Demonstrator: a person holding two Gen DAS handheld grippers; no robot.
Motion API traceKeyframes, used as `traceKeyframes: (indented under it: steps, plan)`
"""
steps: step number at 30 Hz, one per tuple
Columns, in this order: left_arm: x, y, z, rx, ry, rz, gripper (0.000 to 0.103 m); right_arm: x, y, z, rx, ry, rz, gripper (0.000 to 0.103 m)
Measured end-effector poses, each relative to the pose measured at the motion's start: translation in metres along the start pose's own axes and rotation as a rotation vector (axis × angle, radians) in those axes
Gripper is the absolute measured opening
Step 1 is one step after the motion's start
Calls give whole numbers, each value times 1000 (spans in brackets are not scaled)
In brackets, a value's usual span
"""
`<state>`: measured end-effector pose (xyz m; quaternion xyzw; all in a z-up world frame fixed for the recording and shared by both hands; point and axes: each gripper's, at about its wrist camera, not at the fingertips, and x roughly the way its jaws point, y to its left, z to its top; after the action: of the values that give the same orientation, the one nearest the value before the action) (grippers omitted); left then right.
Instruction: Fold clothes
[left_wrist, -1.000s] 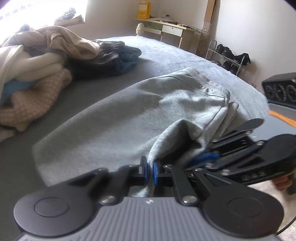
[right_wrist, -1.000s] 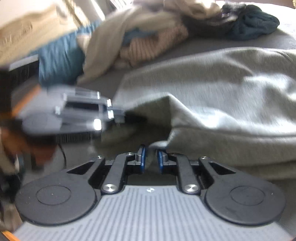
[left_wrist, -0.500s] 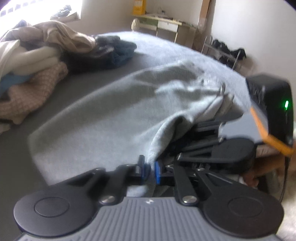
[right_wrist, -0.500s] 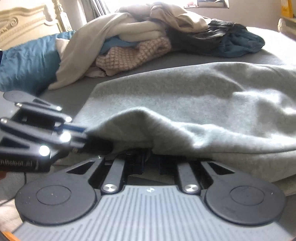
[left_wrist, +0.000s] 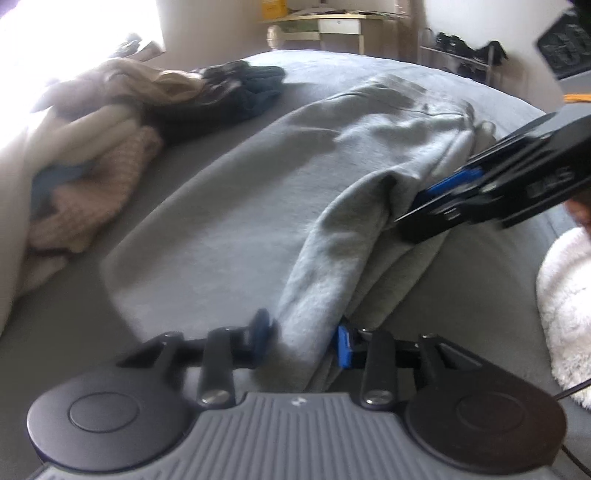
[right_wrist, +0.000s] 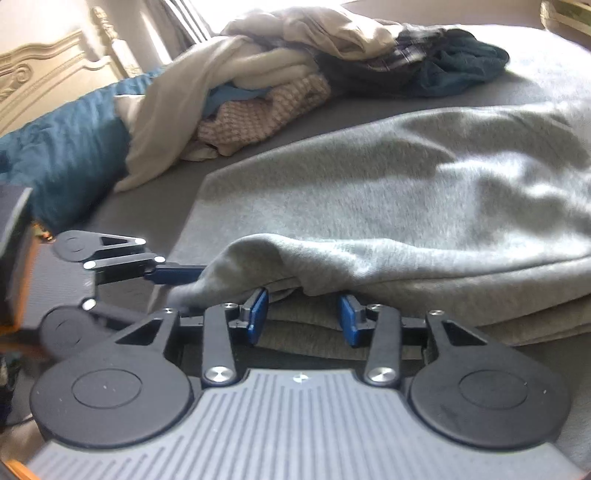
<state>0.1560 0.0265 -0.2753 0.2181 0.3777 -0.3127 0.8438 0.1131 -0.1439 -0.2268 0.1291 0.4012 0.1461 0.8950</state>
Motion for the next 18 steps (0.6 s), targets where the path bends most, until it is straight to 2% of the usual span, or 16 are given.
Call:
traceKeyframes:
  steps: [3,7,9,12,14,15,18]
  plan:
    - [-1,2,-3,-4,-3,30,28,-14,6,6,-118,-25,-14,39]
    - [-1,0,-4,19,-6,49,25,-19,19,12,-380,-51,-77,43]
    - [-1,-1,-4,24,-8,55,24,-8,22,14,-498,-23,-94,46]
    - [-2,-1,-5,27,-10,58,23,14,29,11,-686,46,-102,46]
    - [-4,-1,-6,43,-12,65,22,25,32,8,-797,88,-112,38]
    - [-5,-1,-7,53,-13,70,22,29,34,6,-850,101,-117,21]
    - [-5,-2,-11,75,-12,76,21,26,41,-5,-1028,64,-149,15]
